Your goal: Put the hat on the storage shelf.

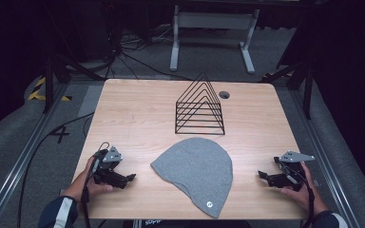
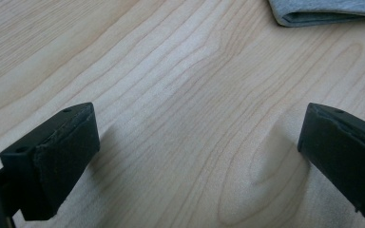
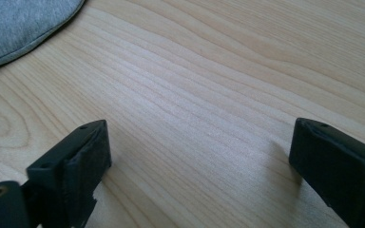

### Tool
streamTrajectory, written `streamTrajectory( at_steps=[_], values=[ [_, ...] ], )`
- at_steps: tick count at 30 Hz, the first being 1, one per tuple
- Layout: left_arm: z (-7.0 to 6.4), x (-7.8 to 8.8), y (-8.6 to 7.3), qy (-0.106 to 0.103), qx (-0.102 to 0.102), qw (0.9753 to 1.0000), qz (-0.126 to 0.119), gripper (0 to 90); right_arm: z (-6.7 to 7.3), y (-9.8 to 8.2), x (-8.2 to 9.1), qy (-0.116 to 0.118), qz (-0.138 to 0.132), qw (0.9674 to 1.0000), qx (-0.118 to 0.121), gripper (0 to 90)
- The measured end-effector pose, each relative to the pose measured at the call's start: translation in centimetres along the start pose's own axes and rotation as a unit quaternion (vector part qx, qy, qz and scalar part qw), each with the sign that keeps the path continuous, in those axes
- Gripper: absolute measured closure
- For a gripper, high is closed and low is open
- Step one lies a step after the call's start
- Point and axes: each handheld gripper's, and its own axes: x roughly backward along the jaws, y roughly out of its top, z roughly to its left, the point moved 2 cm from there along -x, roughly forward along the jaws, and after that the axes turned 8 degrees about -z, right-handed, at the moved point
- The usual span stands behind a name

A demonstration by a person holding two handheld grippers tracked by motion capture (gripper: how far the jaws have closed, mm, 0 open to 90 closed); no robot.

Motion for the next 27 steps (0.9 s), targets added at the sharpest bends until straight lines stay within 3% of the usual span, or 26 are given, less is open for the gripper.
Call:
streamTrajectory(
  at_steps=[4,7,9,10,11,14,16,19,22,23,27],
  values=[
    [0.2,0.0,0.4,-0.014,-0.01,0.9998,0.01,2.6,-0.1,0.2,-0.1,0.006,0.006,1.0,0.003,5.7],
    [0.3,0.0,0.8,-0.016,-0.007,0.9998,0.002,21.5,0.0,0.3,-0.1,0.005,0.013,0.9999,0.004,9.9],
    [0.2,-0.2,1.2,-0.025,-0.014,0.9996,0.006,22.0,0.2,0.8,0.0,0.01,0.002,0.9999,0.004,30.6],
    [0.1,-0.5,1.5,-0.03,-0.014,0.9994,0.009,21.6,0.5,1.0,-0.1,0.016,0.0,0.9999,0.002,30.7],
    [0.0,-0.6,1.7,-0.039,-0.012,0.9991,0.009,21.8,1.3,1.3,-0.2,0.038,0.0,0.9992,0.008,37.1],
    [-0.5,-1.1,2.9,-0.05,-0.022,0.9985,-0.005,28.7,3.8,2.4,-0.2,0.08,-0.007,0.9954,0.052,48.8],
    [-1.0,-1.5,3.8,-0.051,-0.035,0.998,-0.015,32.6,6.1,3.6,-0.3,0.123,-0.012,0.9894,0.076,56.0],
    [-2.1,-2.6,5.6,-0.067,-0.056,0.9959,-0.023,37.6,9.4,5.2,-0.8,0.164,-0.02,0.9809,0.102,64.5],
    [-3.4,-4.3,7.1,-0.08,-0.087,0.9928,-0.021,44.4,12.7,5.9,-1.7,0.189,-0.016,0.9735,0.128,72.2],
    [-3.7,-4.8,7.4,-0.086,-0.092,0.9918,-0.018,45.2,13.9,6.0,-2.1,0.209,-0.017,0.9686,0.133,76.4],
    [-4.9,-6.3,8.1,-0.104,-0.114,0.988,-0.004,49.3,16.3,5.9,-2.8,0.245,-0.015,0.9595,0.139,83.7]
  ],
)
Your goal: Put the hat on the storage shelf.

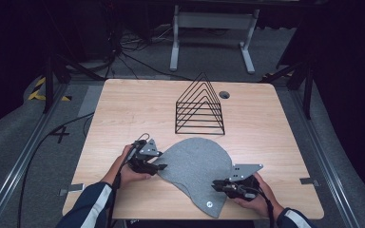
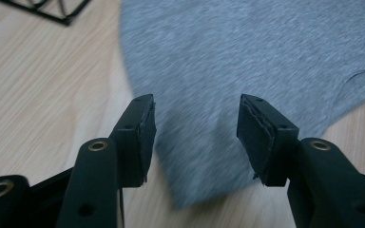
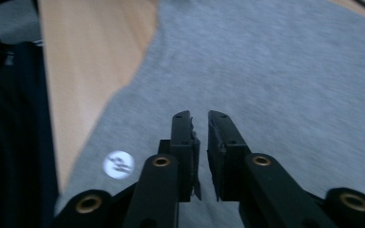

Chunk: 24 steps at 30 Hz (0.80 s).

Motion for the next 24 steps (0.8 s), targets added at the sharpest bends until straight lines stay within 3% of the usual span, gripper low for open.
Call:
streamTrajectory(
  at_steps=[4,10,12,17,24],
  values=[
    [-0.7,-0.6,-0.2,-0.009,-0.008,0.9998,0.016,49.6,1.2,-0.2,-1.0,0.018,0.018,0.9995,0.019,83.8],
    [-0.9,-0.3,-0.6,-0.024,-0.001,0.9996,0.016,49.6,1.0,-1.1,-1.4,0.007,0.046,0.9987,0.02,82.1],
    [-1.2,-0.1,-0.8,-0.026,0.003,0.9996,0.014,49.6,0.8,-1.2,-1.3,0.008,0.045,0.9988,0.018,82.5],
    [-2.0,0.3,-1.0,-0.028,0.004,0.9995,0.014,49.5,0.2,-1.4,-0.8,-0.007,0.049,0.9986,0.017,82.5],
    [-4.9,0.3,-1.1,-0.032,0.014,0.9993,0.007,49.6,-1.8,-2.1,0.6,-0.068,0.054,0.9962,0.002,81.4]
  ],
)
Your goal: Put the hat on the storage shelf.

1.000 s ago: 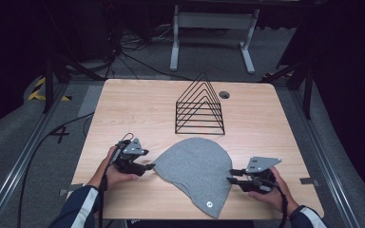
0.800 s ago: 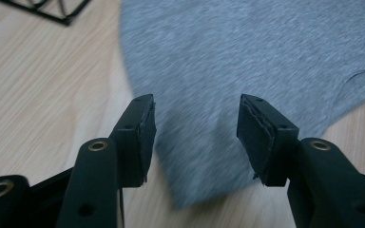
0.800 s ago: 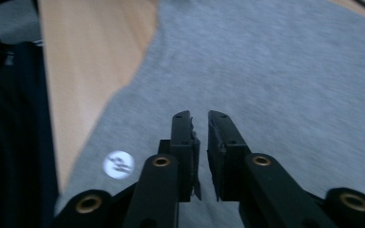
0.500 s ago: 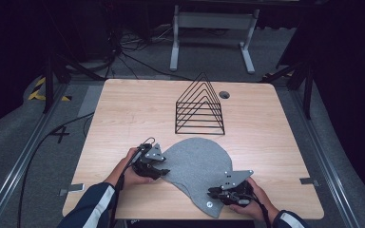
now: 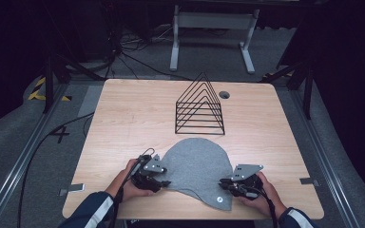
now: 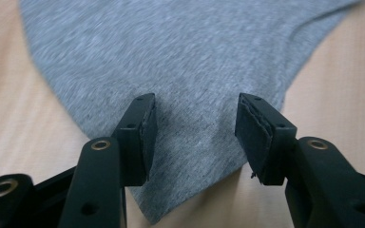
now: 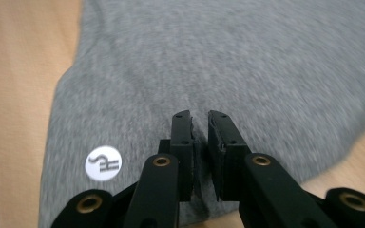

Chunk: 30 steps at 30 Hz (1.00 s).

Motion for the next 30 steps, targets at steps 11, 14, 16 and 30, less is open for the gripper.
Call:
streamTrajectory(
  at_steps=[11,14,16,30],
  values=[
    [-4.6,-0.4,0.2,0.002,-0.006,0.9999,0.008,48.9,-2.5,-0.6,0.7,-0.05,0.005,0.9984,-0.026,76.1],
    [-4.5,-0.3,0.4,0.003,-0.014,0.9998,0.013,48.8,-2.9,-0.6,0.8,-0.055,0.009,0.998,-0.03,69.4],
    [-4.0,0.1,0.6,0.01,0.002,0.9999,-0.003,45.3,-3.1,-0.4,0.9,-0.054,0.009,0.998,-0.033,62.8],
    [5.2,-1.9,1.9,0.066,0.093,0.9935,0.0,22.2,-8.3,2.2,-1.8,-0.069,0.014,0.9925,-0.1,42.9]
  ],
)
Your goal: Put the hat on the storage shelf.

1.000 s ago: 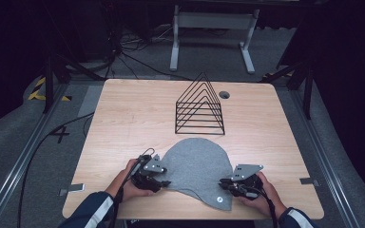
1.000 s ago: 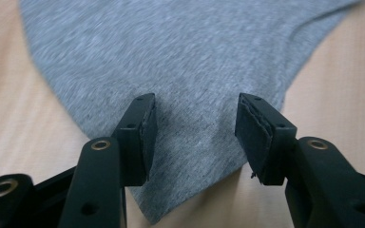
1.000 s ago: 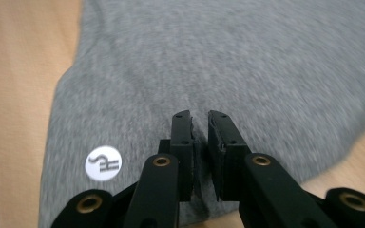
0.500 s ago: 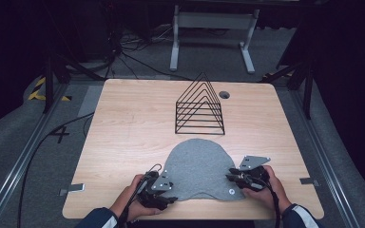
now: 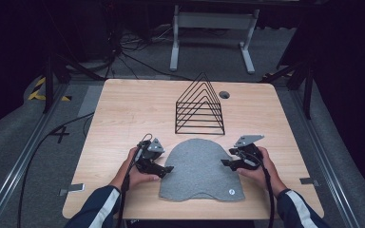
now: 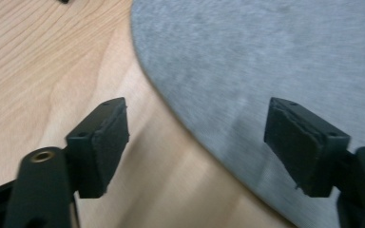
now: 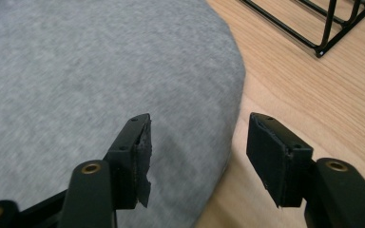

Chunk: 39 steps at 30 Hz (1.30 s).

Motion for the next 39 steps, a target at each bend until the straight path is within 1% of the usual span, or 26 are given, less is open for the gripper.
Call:
streamTrajectory(
  at_steps=[1,2,5,6,7,8,9,10,12,15,16,18,20,21,23,24,25,26,30,31,32,33,35,36,38,39],
  values=[
    [0.3,-0.4,0.2,-0.006,0.008,0.9999,0.003,21.7,-0.2,0.2,-0.3,0.005,-0.004,1.0,-0.005,43.4],
    [0.4,-0.7,0.4,-0.006,0.011,0.9999,-0.003,19.3,-0.5,0.4,-0.5,0.008,-0.007,0.9999,-0.013,43.2],
    [0.7,-1.2,0.9,0.002,0.007,1.0,-0.001,18.9,-0.7,0.8,-1.1,0.004,-0.009,0.9998,-0.019,42.6],
    [0.8,-1.6,1.1,0.003,0.007,1.0,-0.002,17.5,-0.8,1.1,-1.9,0.009,-0.001,0.9998,-0.02,41.1],
    [1.0,-1.7,1.3,0.005,0.004,1.0,-0.004,17.5,-0.7,1.2,-2.1,0.004,0.005,0.9999,-0.015,40.3],
    [0.9,-1.8,1.3,0.007,0.009,0.9999,-0.007,17.4,-0.6,1.2,-2.5,-0.001,0.008,0.9999,-0.01,39.6],
    [0.9,-1.9,1.3,0.011,0.003,0.9999,-0.008,17.2,-0.4,1.3,-2.6,-0.002,0.009,1.0,-0.002,39.1],
    [0.7,-2.0,1.3,0.015,0.002,0.9999,-0.006,17.1,-0.2,1.4,-2.7,-0.003,0.011,0.9999,0.0,38.4],
    [0.4,-2.2,1.4,0.028,-0.012,0.9995,0.001,16.8,-0.2,1.4,-2.7,-0.005,0.012,0.9999,0.003,37.6],
    [-0.2,-2.3,1.5,0.034,-0.005,0.9994,0.003,16.2,-0.1,1.2,-2.7,-0.002,0.006,1.0,0.007,37.7],
    [-0.3,-2.4,1.5,0.036,-0.004,0.9993,0.003,16.3,-0.1,1.2,-2.7,-0.003,0.004,1.0,0.007,38.5],
    [-0.6,-2.4,1.5,0.034,-0.004,0.9994,0.006,17.0,0.1,1.2,-2.6,-0.001,0.008,0.9999,0.006,45.7],
    [-0.8,-2.3,1.7,0.026,-0.01,0.9996,0.006,23.4,0.4,1.4,-2.5,0.005,0.014,0.9999,0.004,53.6],
    [-0.8,-2.3,1.7,0.026,-0.01,0.9996,0.006,26.3,0.4,1.4,-2.5,0.005,0.014,0.9999,0.004,53.6],
    [-1.0,-2.3,1.7,0.029,-0.005,0.9996,0.002,28.3,0.8,1.3,-2.4,0.013,0.012,0.9998,0.008,64.5],
    [-1.0,-2.3,1.7,0.029,-0.005,0.9996,0.002,31.8,0.8,1.3,-2.4,0.013,0.012,0.9998,0.008,64.5],
    [-1.1,-2.2,1.8,0.024,-0.009,0.9997,0.003,31.8,0.8,1.3,-2.4,0.016,0.01,0.9998,0.008,66.0],
    [-1.2,-2.3,1.9,0.023,-0.005,0.9997,0.0,39.4,0.8,1.2,-2.3,0.018,0.008,0.9998,0.008,69.6],
    [-1.3,-2.2,2.0,0.007,-0.008,0.9999,-0.005,56.7,1.0,1.1,-2.1,0.026,0.009,0.9996,0.004,79.5],
    [-1.2,-2.1,1.9,0.0,-0.002,1.0,-0.005,60.3,1.0,1.0,-2.1,0.029,0.006,0.9995,0.007,81.0],
    [-1.1,-2.1,2.0,-0.01,0.002,0.9999,-0.004,67.2,1.1,1.0,-2.1,0.03,0.005,0.9995,0.008,81.5],
    [-1.1,-2.2,1.9,-0.01,0.007,0.9999,-0.008,70.6,1.1,1.1,-2.1,0.028,0.006,0.9995,0.009,82.0],
    [-1.1,-2.4,2.0,-0.016,-0.001,0.9998,-0.01,77.1,1.2,1.1,-2.1,0.028,0.006,0.9995,0.012,83.5],
    [-1.2,-2.4,2.1,-0.019,0.001,0.9998,-0.01,79.6,1.2,1.0,-2.1,0.025,0.004,0.9995,0.018,83.8],
    [-1.2,-2.2,2.2,-0.02,-0.013,0.9997,-0.001,81.2,1.2,1.0,-2.0,0.025,0.002,0.9995,0.02,84.2],
    [-1.1,-2.1,2.3,-0.022,-0.022,0.9995,-0.003,82.2,1.2,0.9,-2.0,0.026,0.002,0.9994,0.021,84.3]
  ],
)
